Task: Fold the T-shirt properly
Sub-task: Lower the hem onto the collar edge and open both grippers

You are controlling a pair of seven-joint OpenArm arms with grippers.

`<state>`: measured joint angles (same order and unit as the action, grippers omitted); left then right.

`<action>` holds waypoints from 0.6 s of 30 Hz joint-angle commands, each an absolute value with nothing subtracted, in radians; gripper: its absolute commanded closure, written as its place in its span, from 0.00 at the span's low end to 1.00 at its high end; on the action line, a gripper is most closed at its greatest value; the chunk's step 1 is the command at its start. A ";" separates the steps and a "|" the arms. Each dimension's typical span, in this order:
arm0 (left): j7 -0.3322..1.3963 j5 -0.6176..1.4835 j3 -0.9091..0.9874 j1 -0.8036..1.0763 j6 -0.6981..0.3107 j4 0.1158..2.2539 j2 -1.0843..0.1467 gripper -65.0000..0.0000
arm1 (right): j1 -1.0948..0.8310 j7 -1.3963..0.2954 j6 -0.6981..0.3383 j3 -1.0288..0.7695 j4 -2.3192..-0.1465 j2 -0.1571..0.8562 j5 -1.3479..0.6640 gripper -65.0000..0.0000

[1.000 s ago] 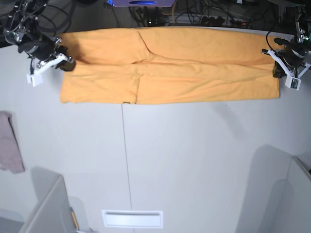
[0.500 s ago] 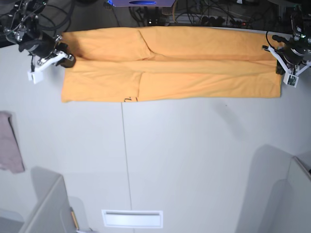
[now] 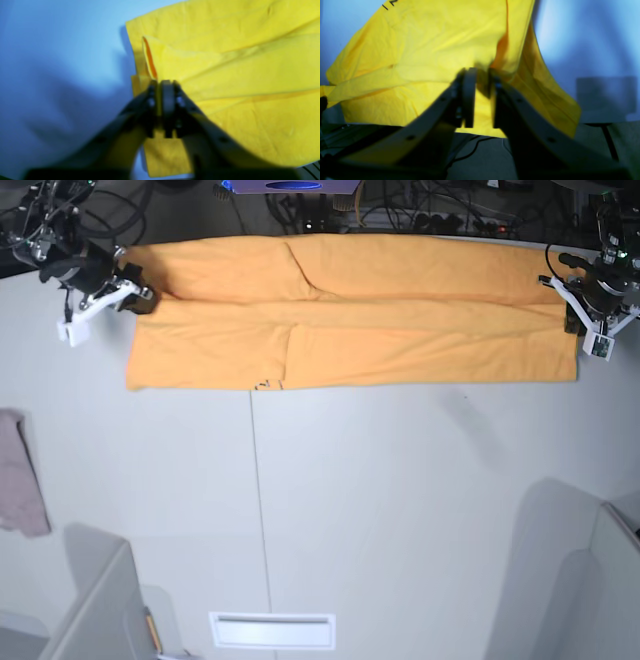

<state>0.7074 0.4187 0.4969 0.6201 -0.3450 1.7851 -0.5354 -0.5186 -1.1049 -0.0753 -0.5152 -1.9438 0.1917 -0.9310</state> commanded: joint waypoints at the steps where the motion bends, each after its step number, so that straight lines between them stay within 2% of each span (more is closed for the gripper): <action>1: 0.694 0.418 0.512 0.621 -0.343 1.807 -0.555 0.72 | -0.519 -1.092 -0.076 -0.545 -1.963 0.200 -0.941 0.76; 5: 0.694 0.420 0.539 0.622 -0.343 1.847 -0.547 0.39 | -0.530 -1.095 -0.076 -0.627 -1.972 0.185 -0.941 0.75; 8: 0.694 0.420 0.599 0.621 -0.343 1.899 -0.503 0.20 | -0.532 -1.098 -0.076 -0.641 -1.985 0.185 -0.941 0.75; 10: 0.694 0.424 0.624 0.621 -0.343 1.954 -0.475 0.14 | -0.527 -1.099 -0.079 -0.636 -1.995 0.183 -0.943 0.75; 11: 0.694 0.441 0.628 0.621 -0.343 1.968 -0.463 0.15 | -0.524 -1.099 -0.082 -0.619 -2.002 0.179 -0.943 0.75; 13: 0.694 0.498 0.630 0.625 -0.343 1.969 -0.458 0.19 | -0.519 -1.092 -0.082 -0.564 -2.005 0.180 -0.943 0.76; 14: 0.694 0.533 0.628 0.627 -0.343 1.962 -0.458 0.26 | -0.504 -1.090 -0.082 -0.535 -2.005 0.180 -0.943 0.78; 15: 0.694 0.562 0.628 0.628 -0.343 1.954 -0.458 0.37 | -0.493 -1.086 -0.082 -0.503 -2.002 0.182 -0.941 0.84; 17: 0.694 0.595 0.627 0.628 -0.343 1.937 -0.456 0.65 | -0.478 -1.072 -0.081 -0.449 -1.997 0.185 -0.940 1.00; 18: 0.694 0.598 0.624 0.627 -0.343 1.925 -0.455 0.83 | -0.466 -1.063 -0.077 -0.423 -1.997 0.186 -0.924 1.00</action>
